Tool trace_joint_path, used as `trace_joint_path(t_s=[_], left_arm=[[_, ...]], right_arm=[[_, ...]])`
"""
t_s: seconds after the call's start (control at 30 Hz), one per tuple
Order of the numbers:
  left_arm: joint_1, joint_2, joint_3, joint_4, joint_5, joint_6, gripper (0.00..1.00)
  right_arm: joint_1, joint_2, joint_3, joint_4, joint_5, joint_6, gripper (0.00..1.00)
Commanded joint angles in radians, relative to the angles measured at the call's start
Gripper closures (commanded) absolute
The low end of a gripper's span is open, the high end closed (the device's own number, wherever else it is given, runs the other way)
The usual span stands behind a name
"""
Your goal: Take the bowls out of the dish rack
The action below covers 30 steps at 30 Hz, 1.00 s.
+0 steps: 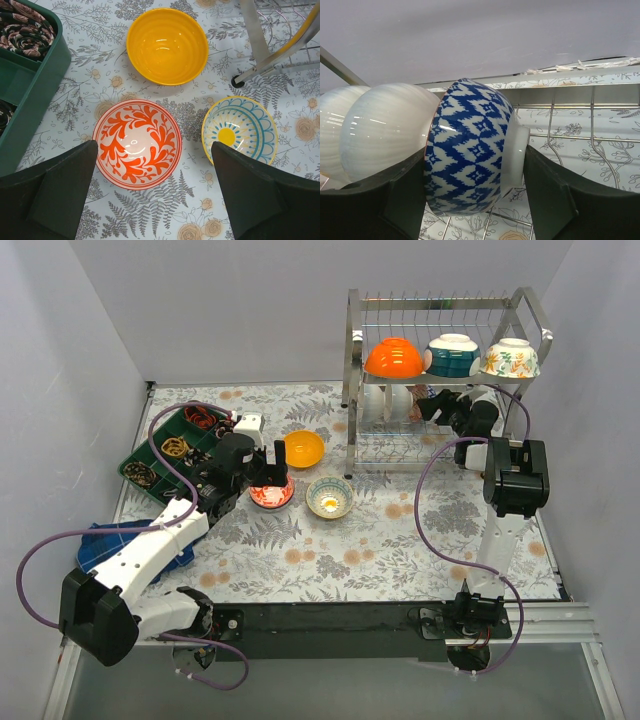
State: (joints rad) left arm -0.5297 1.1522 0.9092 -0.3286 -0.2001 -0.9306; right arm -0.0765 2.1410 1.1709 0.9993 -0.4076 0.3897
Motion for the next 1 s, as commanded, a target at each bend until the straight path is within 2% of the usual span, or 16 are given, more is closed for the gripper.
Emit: trace_joint_path(t_s=[0.0,0.1,0.13,0.2,0.27,0.5,0.63,0.97], left_arm=[[0.010,-0.006,-0.006,0.013,0.010,0.012,0.02],[0.011,-0.009,-0.006,0.011,0.013,0.013,0.02],[0.011,-0.009,-0.006,0.011,0.014,0.012,0.02],[0.011,-0.008,-0.006,0.013,0.016,0.012,0.02],[0.011,-0.009,-0.006,0.011,0.016,0.013,0.02],[0.013,-0.011,-0.007,0.013,0.018,0.013,0.02],[0.016,-0.009,-0.007,0.013,0.019,0.013,0.02],[0.016,-0.011,-0.009,0.013,0.014,0.015,0.02]], right_arm=[[0.004,-0.012,0.013,-0.002,-0.062,-0.003,0.34],[0.004,-0.027,0.001,-0.004,-0.062,-0.015,0.47],[0.007,-0.038,-0.004,-0.004,-0.063,-0.023,0.56],[0.012,-0.053,-0.022,-0.002,-0.047,-0.035,0.68],[0.020,-0.081,-0.036,-0.002,-0.013,-0.077,0.74],[0.034,-0.136,-0.086,0.027,0.092,-0.137,0.76],[0.034,-0.154,-0.123,0.062,0.130,-0.138,0.84],[0.038,-0.202,-0.169,0.128,0.197,-0.152,0.85]])
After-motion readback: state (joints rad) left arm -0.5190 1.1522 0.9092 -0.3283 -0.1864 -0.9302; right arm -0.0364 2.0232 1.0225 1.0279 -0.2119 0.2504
